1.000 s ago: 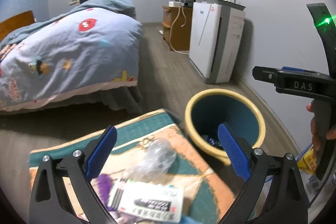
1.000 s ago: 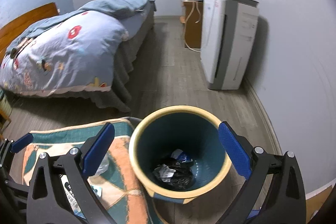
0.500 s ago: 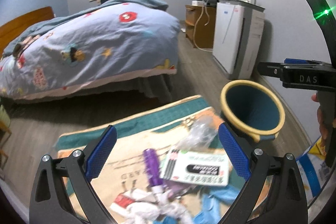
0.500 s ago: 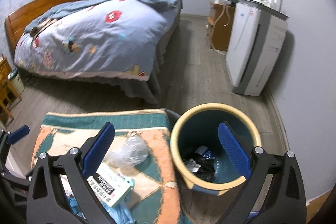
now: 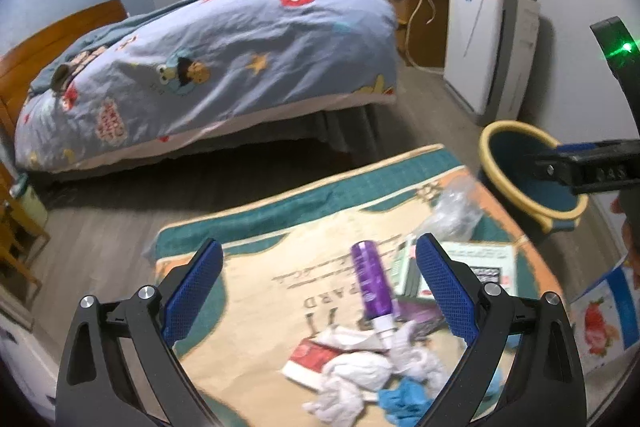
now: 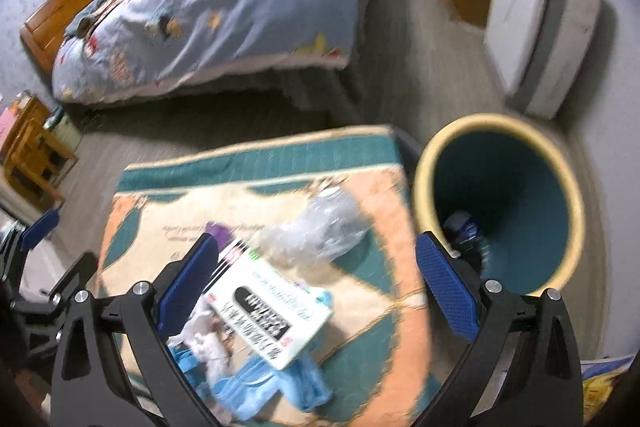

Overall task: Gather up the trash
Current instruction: 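Return both tools over the cushion toward the white medicine box, then grasp the white COLTALIN box with the right tool while the left grasps clear plastic wrap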

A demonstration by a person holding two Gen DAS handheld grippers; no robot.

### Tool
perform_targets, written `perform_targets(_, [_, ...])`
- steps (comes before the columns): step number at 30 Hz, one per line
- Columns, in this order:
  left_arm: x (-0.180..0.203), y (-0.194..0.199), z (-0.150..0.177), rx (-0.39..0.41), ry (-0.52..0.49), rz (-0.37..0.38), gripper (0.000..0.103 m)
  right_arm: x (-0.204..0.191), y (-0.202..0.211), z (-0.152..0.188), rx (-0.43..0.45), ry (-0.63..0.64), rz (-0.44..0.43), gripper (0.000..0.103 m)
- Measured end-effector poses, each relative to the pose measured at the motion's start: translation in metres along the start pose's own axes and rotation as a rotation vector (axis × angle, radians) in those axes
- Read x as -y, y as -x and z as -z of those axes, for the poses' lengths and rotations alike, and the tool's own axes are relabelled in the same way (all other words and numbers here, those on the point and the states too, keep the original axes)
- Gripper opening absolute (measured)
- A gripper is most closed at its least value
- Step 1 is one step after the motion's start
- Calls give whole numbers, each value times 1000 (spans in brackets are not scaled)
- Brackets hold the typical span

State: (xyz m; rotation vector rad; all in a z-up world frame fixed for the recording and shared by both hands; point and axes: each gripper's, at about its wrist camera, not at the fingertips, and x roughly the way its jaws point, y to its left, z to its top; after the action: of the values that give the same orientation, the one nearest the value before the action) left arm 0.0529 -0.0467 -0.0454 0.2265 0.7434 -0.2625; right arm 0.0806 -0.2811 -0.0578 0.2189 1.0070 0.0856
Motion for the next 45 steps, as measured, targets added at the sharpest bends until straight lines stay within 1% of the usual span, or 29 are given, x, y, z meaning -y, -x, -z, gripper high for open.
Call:
perform_targets(2, [-9, -2, 0, -4, 23, 0, 96, -9, -9, 3, -31, 55, -11, 97])
perform_targets(5, [-20, 0, 1, 1, 58, 10, 96, -25, -27, 12, -93, 182, -36, 97])
perform_targets(6, [-24, 0, 1, 0, 69, 15, 96, -31, -36, 15, -127, 227, -44, 97])
perform_targets(10, [-32, -5, 1, -14, 89, 23, 96, -46, -63, 27, -213, 336, -48, 97])
perform_targets(13, [-38, -13, 1, -31, 89, 14, 96, -52, -77, 34, -262, 376, -61, 97])
perform_targets(18, [-47, -21, -1, -45, 111, 11, 96, -62, -106, 42, -343, 435, -41, 97])
perform_targets(20, [-48, -23, -1, -50, 116, 13, 96, -65, -117, 45, -370, 456, -20, 97])
perform_targets(22, [-48, -25, -2, -53, 117, 16, 96, -66, -122, 47, -394, 462, -27, 97])
perform_targets(23, [-48, -26, -2, -55, 115, 18, 96, -67, -121, 47, -396, 460, -37, 95])
perform_targets(24, [-47, -27, -3, -56, 111, 20, 96, -67, -119, 46, -394, 455, -57, 88])
perform_targets(25, [-47, -28, -3, -58, 107, 21, 96, -67, -117, 44, -389, 449, -77, 82])
perform_targets(27, [-45, -30, -4, -63, 98, 21, 96, -63, -110, 39, -378, 414, -117, 79])
perform_targets(31, [-39, -34, -5, -75, 85, 24, 96, -53, -101, 34, -366, 367, -136, 76])
perform_targets(36, [-27, -36, -4, -91, 50, 26, 96, -37, -78, 22, -319, 284, -216, 76])
perform_targets(39, [-21, -39, -2, -104, 22, 18, 96, -28, -67, 13, -290, 238, -215, 76])
perform_targets(41, [-16, -42, -1, -117, 13, 11, 96, -17, -56, 6, -253, 200, -225, 76])
perform_targets(43, [-11, -44, -1, -124, 13, 14, 96, -1, -45, -3, -204, 128, -231, 76])
perform_targets(45, [-4, -47, -1, -131, 11, 23, 96, 15, -34, -11, -150, 58, -218, 76])
